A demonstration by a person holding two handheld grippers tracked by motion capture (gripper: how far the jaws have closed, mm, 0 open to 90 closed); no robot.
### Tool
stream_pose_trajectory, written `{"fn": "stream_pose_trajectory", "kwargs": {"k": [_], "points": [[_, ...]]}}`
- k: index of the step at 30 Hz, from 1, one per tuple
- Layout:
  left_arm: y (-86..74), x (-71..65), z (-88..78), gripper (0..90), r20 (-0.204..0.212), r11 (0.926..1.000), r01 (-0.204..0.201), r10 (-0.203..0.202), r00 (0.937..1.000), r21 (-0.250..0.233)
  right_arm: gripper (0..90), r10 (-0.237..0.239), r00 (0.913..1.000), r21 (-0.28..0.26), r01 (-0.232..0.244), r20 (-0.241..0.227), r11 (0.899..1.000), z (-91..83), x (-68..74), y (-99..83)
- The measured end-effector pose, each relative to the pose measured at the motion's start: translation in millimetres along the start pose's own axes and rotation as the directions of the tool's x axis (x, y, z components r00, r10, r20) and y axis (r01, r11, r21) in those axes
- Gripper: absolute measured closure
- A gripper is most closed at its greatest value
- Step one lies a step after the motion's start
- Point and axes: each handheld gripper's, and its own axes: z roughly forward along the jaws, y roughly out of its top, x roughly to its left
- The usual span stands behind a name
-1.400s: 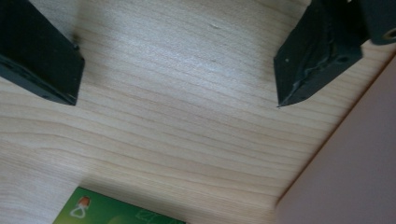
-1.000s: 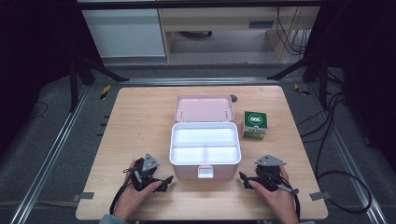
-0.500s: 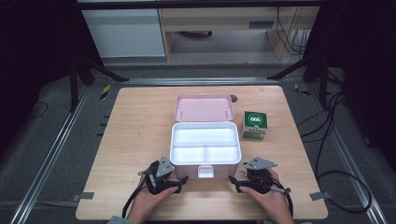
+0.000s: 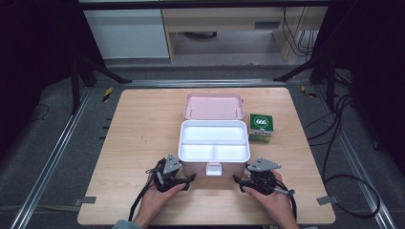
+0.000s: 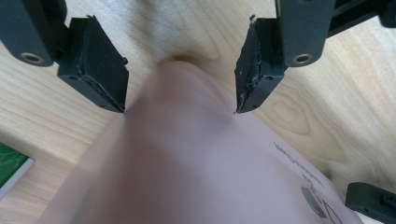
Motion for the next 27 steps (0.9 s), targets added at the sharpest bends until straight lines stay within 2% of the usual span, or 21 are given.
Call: {"fn": "stream_pose_trajectory", "kwargs": {"k": [9,10,17,20,23,24,27], "points": [[4.4,-0.3,6.4,30.4,-0.015,1.0000,0.000,0.000,0.9999,-0.009,38.2,0.019,0.9994,-0.009,-0.018,0.028,1.000,2.4,-8.9,2.3],[4.4,-0.9,7.3,31.5,-0.020,0.9999,-0.014,0.014,0.9997,-0.007,39.3,0.026,0.9990,-0.014,-0.026,0.035,1.000,2.1,-10.8,2.5],[4.1,0.5,2.3,35.3,0.000,0.9999,-0.009,0.009,1.0000,-0.009,40.5,0.042,0.9989,-0.030,-0.041,0.020,0.999,-1.4,-15.2,2.9],[1.7,3.1,-4.1,30.6,-0.002,0.9999,-0.012,0.012,0.9999,0.012,38.3,0.066,0.9978,-0.047,-0.067,-0.007,0.997,-8.7,-20.8,3.5],[-1.4,7.8,-9.1,26.0,-0.012,0.9997,-0.006,0.006,0.9999,0.024,36.4,0.069,0.9975,-0.046,-0.070,-0.016,0.996,-14.9,-27.6,5.2],[-4.6,14.7,-14.5,24.6,-0.035,0.9996,0.008,-0.007,0.9994,0.027,35.4,0.085,0.9961,-0.047,-0.086,-0.024,0.995,-23.3,-38.3,8.6],[-9.5,26.6,-20.7,21.8,-0.050,0.9981,0.050,-0.048,0.9976,0.036,35.2,0.088,0.9954,-0.046,-0.090,-0.037,0.995,-34.2,-50.3,14.1]]}}
